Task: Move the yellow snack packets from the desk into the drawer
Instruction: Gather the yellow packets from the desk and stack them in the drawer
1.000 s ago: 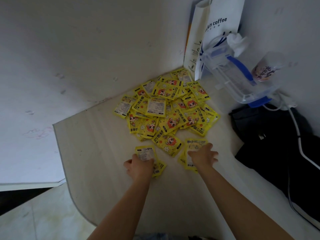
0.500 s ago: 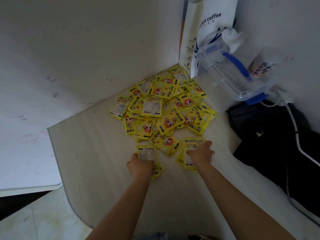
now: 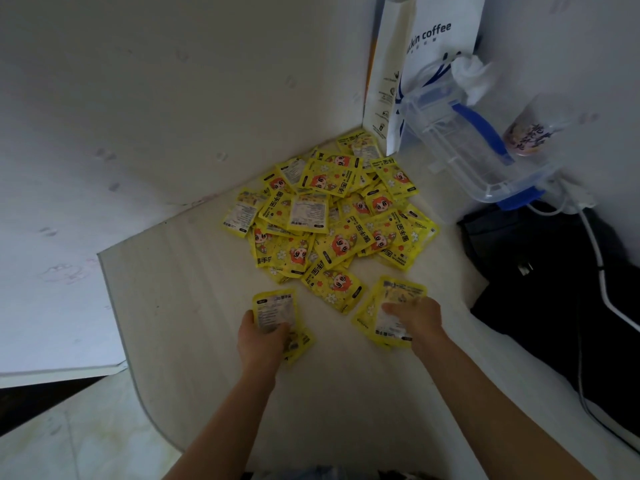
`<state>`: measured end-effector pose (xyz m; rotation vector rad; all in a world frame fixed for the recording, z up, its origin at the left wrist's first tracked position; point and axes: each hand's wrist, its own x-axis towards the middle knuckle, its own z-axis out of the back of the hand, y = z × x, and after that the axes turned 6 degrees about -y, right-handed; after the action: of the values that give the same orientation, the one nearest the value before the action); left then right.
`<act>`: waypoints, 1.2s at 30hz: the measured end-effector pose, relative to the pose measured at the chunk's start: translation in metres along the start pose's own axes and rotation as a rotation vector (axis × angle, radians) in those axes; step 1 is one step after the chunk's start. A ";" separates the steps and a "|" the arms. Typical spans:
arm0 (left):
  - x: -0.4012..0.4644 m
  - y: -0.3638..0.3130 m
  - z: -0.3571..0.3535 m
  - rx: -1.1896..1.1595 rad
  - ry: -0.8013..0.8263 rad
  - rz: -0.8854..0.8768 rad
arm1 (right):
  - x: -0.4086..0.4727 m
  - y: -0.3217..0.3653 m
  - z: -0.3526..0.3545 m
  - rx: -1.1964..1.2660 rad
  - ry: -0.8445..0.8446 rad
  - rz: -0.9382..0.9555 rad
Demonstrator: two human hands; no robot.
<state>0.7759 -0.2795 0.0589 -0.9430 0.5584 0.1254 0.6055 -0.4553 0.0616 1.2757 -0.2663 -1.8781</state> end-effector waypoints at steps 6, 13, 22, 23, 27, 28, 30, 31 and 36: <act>0.012 -0.030 0.007 -0.127 0.015 -0.082 | 0.001 0.009 0.008 0.173 0.165 0.015; 0.042 -0.078 -0.004 -0.146 0.118 -0.239 | -0.003 0.053 -0.004 0.326 0.276 0.015; 0.084 -0.143 -0.045 0.018 0.249 -0.288 | 0.004 0.099 -0.041 0.474 0.318 -0.193; 0.089 -0.148 -0.050 0.039 0.249 -0.277 | 0.006 0.101 -0.045 0.473 0.312 -0.220; 0.105 -0.164 -0.065 0.069 0.218 -0.231 | 0.014 0.099 -0.056 0.421 0.302 -0.289; 0.109 -0.166 -0.069 0.084 0.208 -0.224 | 0.016 0.097 -0.058 0.412 0.282 -0.296; 0.115 -0.168 -0.075 0.136 0.196 -0.216 | 0.018 0.094 -0.061 0.417 0.255 -0.294; 0.117 -0.168 -0.077 0.162 0.192 -0.212 | 0.019 0.093 -0.063 0.414 0.246 -0.291; 0.122 -0.168 -0.087 0.270 0.162 -0.226 | 0.020 0.089 -0.066 0.383 0.217 -0.275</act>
<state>0.9021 -0.4650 0.0805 -0.7500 0.5970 -0.2261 0.7042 -0.5088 0.0692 1.8418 -0.3620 -1.9542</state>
